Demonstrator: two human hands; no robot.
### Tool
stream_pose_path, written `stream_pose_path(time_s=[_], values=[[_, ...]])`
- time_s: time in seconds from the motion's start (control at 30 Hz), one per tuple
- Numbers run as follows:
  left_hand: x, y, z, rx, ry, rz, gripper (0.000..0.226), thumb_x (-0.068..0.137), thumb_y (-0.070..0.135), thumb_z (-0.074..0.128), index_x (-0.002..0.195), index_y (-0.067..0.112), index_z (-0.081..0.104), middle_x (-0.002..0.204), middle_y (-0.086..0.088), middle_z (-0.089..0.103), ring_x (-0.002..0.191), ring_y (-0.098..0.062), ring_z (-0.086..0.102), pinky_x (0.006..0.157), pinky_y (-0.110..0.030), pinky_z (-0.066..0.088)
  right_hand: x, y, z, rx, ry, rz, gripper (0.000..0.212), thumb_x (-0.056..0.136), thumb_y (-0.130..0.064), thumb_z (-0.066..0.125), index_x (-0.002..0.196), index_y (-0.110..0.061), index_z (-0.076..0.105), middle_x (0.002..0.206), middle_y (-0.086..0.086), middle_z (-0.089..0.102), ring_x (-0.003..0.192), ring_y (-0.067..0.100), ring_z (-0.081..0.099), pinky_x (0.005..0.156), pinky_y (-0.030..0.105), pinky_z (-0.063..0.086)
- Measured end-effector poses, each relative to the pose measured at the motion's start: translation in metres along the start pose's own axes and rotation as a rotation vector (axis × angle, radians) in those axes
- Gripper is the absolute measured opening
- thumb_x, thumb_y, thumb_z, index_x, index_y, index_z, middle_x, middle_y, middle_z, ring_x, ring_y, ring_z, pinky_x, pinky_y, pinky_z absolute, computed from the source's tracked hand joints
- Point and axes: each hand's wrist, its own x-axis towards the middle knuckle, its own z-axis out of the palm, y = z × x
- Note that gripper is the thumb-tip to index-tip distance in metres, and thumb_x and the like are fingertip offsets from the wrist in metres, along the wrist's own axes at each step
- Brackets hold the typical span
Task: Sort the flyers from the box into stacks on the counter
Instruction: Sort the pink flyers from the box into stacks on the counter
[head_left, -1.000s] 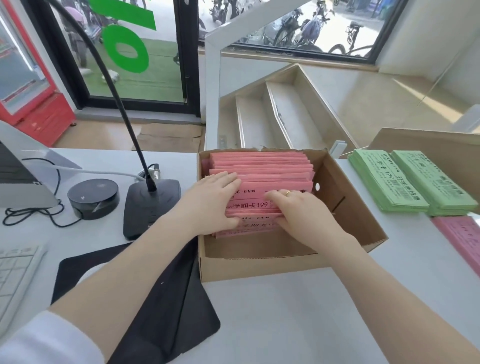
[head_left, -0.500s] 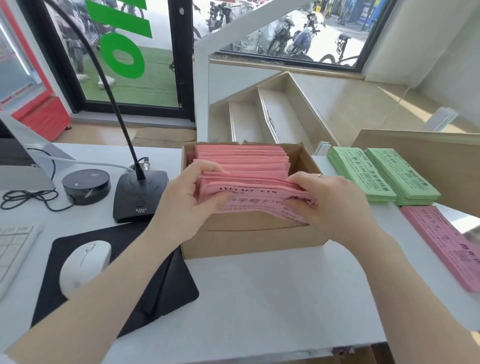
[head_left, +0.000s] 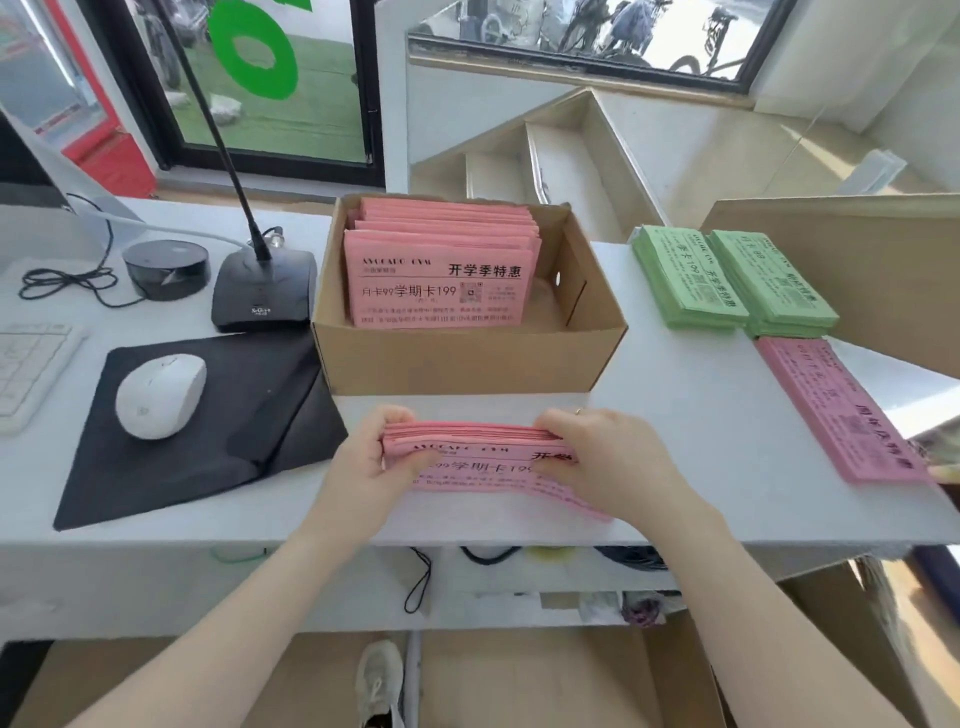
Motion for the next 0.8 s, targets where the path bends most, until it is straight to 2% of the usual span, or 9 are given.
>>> stream_pose_path(time_s=[0.13,0.2,0.27,0.3,0.37,0.47,0.6,0.7,0.8], values=[[-0.010,-0.003,0.002,-0.104,-0.018,-0.011,0.029,0.072,0.018,0.066,0.097,0.022,0.052,0.094,0.000,0.064,0.089,-0.010,0.060,0.086,-0.033,0.048,-0.018,0.022,0.004,0.189,0.039,0.059,0.023,0.077,-0.040,0.068,0.095,-0.028,0.062,0.084,-0.009,0.064,0.081,0.016,0.058,0.068,0.030,0.046],[-0.014,-0.005,0.001,-0.139,-0.020,-0.009,0.036,0.072,0.022,0.070,0.102,0.023,0.051,0.100,0.003,0.063,0.096,-0.010,0.059,0.091,-0.032,0.047,-0.030,0.037,0.009,0.520,0.066,0.184,0.027,0.072,-0.027,0.077,0.095,-0.026,0.064,0.084,-0.010,0.067,0.078,0.010,0.061,0.071,0.023,0.049],[-0.019,-0.007,0.003,-0.138,-0.022,0.006,0.038,0.072,0.031,0.068,0.105,0.024,0.050,0.102,0.005,0.062,0.101,-0.010,0.058,0.093,-0.030,0.046,-0.042,0.046,0.016,0.943,0.125,0.295,0.033,0.072,-0.008,0.076,0.099,-0.022,0.062,0.087,-0.007,0.068,0.079,0.005,0.063,0.070,0.013,0.049],[-0.020,-0.006,0.006,-0.135,-0.023,0.012,0.037,0.074,0.030,0.067,0.106,0.025,0.050,0.104,0.004,0.060,0.102,-0.009,0.057,0.093,-0.027,0.046,-0.046,0.047,0.020,1.122,0.143,0.322,0.035,0.075,-0.001,0.072,0.102,-0.020,0.061,0.089,-0.005,0.068,0.078,0.004,0.064,0.069,0.012,0.049],[-0.022,-0.008,0.013,-0.146,-0.026,0.018,0.032,0.083,0.013,0.065,0.108,0.022,0.047,0.106,0.003,0.058,0.100,-0.003,0.057,0.090,-0.020,0.046,-0.049,0.043,0.032,1.310,0.143,0.346,0.038,0.077,0.007,0.066,0.105,-0.017,0.059,0.093,-0.001,0.067,0.077,0.002,0.064,0.068,0.012,0.049],[-0.020,-0.005,0.025,-0.123,-0.020,0.026,0.033,0.088,-0.009,0.049,0.107,0.017,0.044,0.106,0.004,0.055,0.094,0.006,0.057,0.084,-0.013,0.045,-0.045,0.034,0.049,1.371,0.168,0.327,0.031,0.074,0.008,0.069,0.096,-0.013,0.061,0.090,0.000,0.067,0.081,0.008,0.063,0.070,0.018,0.050],[-0.009,0.001,0.031,-0.157,-0.003,-0.001,0.025,0.092,-0.006,0.043,0.116,0.002,0.043,0.106,0.001,0.062,0.098,0.000,0.060,0.085,-0.016,0.045,-0.042,0.038,0.042,1.390,0.283,0.302,0.024,0.074,0.009,0.068,0.081,-0.010,0.056,0.076,-0.002,0.067,0.077,0.013,0.065,0.068,0.023,0.052],[0.003,0.013,0.035,-0.136,-0.032,0.062,0.024,0.092,-0.008,0.042,0.107,0.010,0.043,0.097,0.001,0.058,0.093,0.001,0.058,0.085,-0.015,0.045,-0.043,0.048,0.028,1.426,0.411,0.232,0.024,0.074,0.013,0.065,0.083,-0.007,0.055,0.076,-0.002,0.066,0.078,0.014,0.064,0.068,0.024,0.053],[0.013,0.006,0.041,-0.079,-0.081,0.011,0.028,0.093,-0.007,0.040,0.105,0.018,0.042,0.101,0.005,0.058,0.092,0.007,0.057,0.084,-0.015,0.046,-0.045,0.055,0.040,1.375,0.344,0.303,0.021,0.076,0.008,0.067,0.084,-0.008,0.056,0.079,-0.003,0.067,0.080,0.011,0.064,0.072,0.024,0.051]])
